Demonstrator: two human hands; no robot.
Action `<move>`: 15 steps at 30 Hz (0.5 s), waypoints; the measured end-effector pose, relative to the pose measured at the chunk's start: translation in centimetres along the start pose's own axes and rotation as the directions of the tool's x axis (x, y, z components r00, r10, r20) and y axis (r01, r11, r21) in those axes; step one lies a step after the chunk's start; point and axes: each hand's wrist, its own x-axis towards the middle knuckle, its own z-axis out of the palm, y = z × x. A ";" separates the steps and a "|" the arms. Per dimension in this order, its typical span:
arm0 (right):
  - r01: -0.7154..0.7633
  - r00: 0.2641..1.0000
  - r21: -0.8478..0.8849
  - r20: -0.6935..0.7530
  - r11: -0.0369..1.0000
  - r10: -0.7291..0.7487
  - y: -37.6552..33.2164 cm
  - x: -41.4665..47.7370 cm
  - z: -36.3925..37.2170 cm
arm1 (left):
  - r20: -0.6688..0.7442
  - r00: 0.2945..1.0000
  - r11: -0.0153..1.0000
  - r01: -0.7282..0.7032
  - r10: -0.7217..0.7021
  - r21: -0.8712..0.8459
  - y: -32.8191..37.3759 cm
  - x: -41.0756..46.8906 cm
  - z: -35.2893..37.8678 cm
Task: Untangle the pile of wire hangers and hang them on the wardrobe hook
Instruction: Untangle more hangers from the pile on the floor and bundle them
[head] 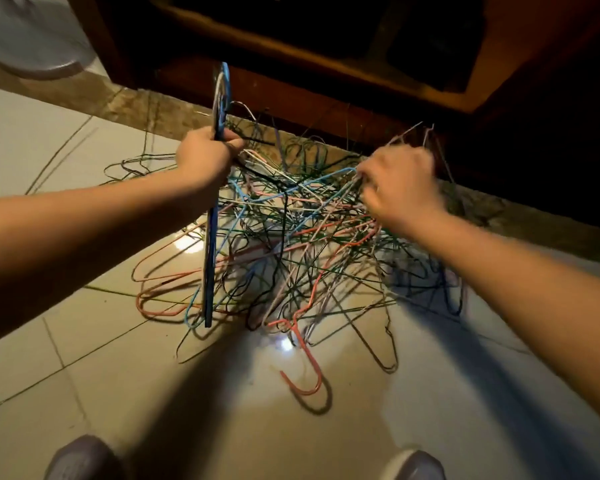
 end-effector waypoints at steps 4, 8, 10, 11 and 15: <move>0.094 0.934 -0.018 0.347 0.995 -0.082 -4.5 -2.1 2.8 | 0.031 0.999 0.999 0.034 -0.033 -0.018 -0.4 0.3 -0.4; -0.296 0.821 0.266 0.562 0.917 0.102 -7.5 -4.1 6.2 | 0.086 0.994 0.995 0.073 -0.067 -0.073 -1.4 0.0 -1.1; -0.489 0.801 0.382 0.553 0.784 0.230 -9.6 -5.1 7.1 | 0.102 0.992 0.995 0.077 -0.070 -0.066 -1.8 0.3 -1.6; -0.584 0.781 0.440 0.535 0.682 0.323 -10.6 -5.6 7.4 | 0.111 0.991 0.995 0.079 -0.072 -0.059 -1.9 0.4 -1.8; -0.767 0.632 0.531 0.528 0.361 0.567 -13.3 -6.5 7.4 | 0.157 0.984 0.994 0.093 -0.083 -0.057 -1.2 0.8 -1.9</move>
